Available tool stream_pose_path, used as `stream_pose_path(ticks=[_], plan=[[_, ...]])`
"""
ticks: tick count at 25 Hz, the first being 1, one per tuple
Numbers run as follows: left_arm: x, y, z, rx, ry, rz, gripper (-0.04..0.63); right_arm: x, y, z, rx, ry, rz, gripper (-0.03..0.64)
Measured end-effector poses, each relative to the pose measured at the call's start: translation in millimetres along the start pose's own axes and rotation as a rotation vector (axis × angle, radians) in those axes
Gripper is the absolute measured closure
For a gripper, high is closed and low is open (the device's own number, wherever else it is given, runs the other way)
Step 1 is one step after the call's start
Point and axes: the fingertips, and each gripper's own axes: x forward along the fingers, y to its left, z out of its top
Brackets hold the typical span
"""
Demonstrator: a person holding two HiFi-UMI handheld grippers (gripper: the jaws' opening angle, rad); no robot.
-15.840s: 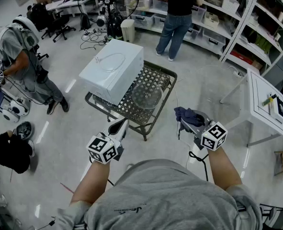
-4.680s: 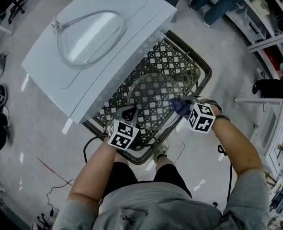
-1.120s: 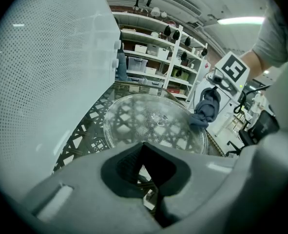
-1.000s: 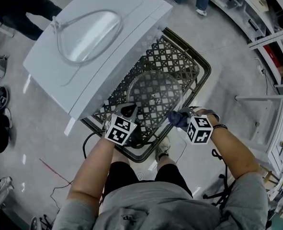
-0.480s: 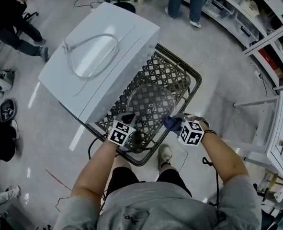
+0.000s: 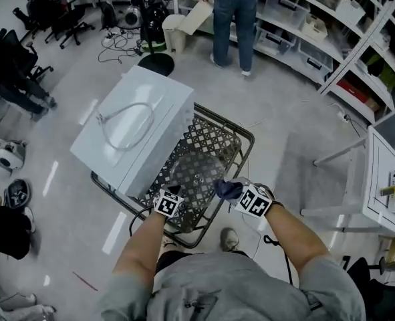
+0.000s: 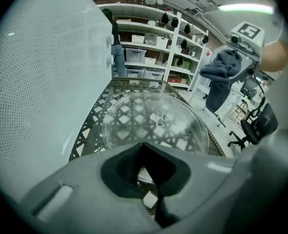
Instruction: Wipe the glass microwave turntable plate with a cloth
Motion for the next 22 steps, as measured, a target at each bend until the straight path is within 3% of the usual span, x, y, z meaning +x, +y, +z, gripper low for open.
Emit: stream_pose_path(ticks=[10,17,22], plan=[[-54.3,-26.8,60.9,-0.161,-0.136,0.008,0.597,-41.2,-26.9,7.8,0.211,-0.131,-0.034,0.468],[-132.8,-35.2,95.4,-0.218,-0.283,0.137,0.597,-68.2,-53.3,18.9,0.269,-0.217,0.007,0.469],[-182.6,-44.9,94.3,-0.253,-0.367,0.170,0.597,-83.2,-59.5,42.4,0.268,-0.238,0.005,0.469]])
